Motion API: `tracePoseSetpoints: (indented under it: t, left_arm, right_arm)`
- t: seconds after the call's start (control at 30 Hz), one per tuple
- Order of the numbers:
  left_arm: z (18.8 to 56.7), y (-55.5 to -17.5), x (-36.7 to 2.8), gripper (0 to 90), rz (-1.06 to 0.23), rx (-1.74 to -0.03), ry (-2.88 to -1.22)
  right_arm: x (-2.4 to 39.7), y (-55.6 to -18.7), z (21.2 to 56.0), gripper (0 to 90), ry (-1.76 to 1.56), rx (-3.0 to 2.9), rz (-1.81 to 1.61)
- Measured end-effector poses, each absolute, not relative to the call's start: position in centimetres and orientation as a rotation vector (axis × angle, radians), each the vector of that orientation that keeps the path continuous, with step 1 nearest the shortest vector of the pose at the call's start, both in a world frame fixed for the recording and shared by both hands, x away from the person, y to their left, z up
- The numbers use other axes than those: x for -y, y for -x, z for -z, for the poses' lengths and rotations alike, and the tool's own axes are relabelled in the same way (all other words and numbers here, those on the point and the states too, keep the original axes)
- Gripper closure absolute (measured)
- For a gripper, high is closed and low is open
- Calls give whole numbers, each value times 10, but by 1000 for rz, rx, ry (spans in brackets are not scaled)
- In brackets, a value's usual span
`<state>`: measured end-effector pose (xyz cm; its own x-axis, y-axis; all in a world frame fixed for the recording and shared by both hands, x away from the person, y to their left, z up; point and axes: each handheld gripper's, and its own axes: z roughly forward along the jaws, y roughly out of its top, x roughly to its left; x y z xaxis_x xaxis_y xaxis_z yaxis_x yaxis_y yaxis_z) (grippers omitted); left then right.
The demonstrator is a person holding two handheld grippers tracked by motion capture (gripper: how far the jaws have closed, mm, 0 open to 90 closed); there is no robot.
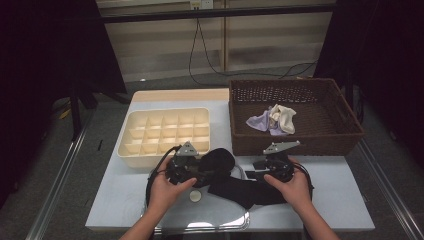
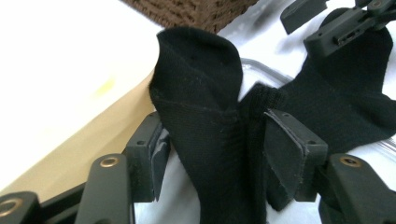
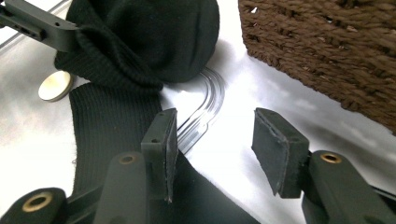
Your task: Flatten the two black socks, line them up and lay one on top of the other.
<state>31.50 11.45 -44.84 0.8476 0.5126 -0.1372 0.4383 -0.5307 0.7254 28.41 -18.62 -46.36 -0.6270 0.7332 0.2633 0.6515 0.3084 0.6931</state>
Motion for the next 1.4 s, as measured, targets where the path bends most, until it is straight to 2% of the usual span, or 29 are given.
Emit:
tracePoseSetpoints:
  t: [0.13, 0.23, 0.37, 0.47, 0.6, 0.8, 0.87, 0.93, 0.97, 1.0, 1.3, 1.4]
  left_arm:
    - [462, -317, -105, 373, -110, -647, -2240]
    - [468, -318, -99, 375, -87, -634, -2259]
    - [465, -322, -94, 619, -8, -640, -2269]
    - [462, -322, -91, 702, 5, -619, -2309]
    - [461, -324, -90, 737, 29, -624, -2317]
    - [462, -328, -87, 741, 57, -608, -2313]
    - [462, -328, -87, 740, 57, -592, -2319]
    - [462, -329, -87, 739, 61, -585, -2316]
    - [461, -329, -88, 736, 64, -588, -2323]
    - [461, -329, -88, 730, 72, -589, -2304]
    - [448, -328, -101, 520, 76, -619, -2216]
    - [445, -325, -102, 502, 61, -632, -2227]
  right_arm:
    - [182, -285, 468, 500, -1293, -2473, -1229]
    - [180, -285, 467, 494, -1282, -2478, -1220]
    - [179, -285, 467, 496, -1271, -2464, -1228]
    - [178, -284, 467, 506, -1258, -2471, -1203]
    - [174, -288, 467, 538, -1256, -2478, -1188]
    - [160, -305, 464, 592, -1229, -2492, -1162]
    - [154, -310, 465, 635, -1242, -2505, -1142]
    - [150, -315, 468, 737, -1264, -2506, -1128]
    - [149, -317, 470, 845, -1256, -2531, -1146]
    - [148, -317, 471, 879, -1258, -2550, -1147]
    - [165, -301, 455, 894, -1287, -2529, -1170]
    - [180, -291, 451, 893, -1324, -2524, -1173]
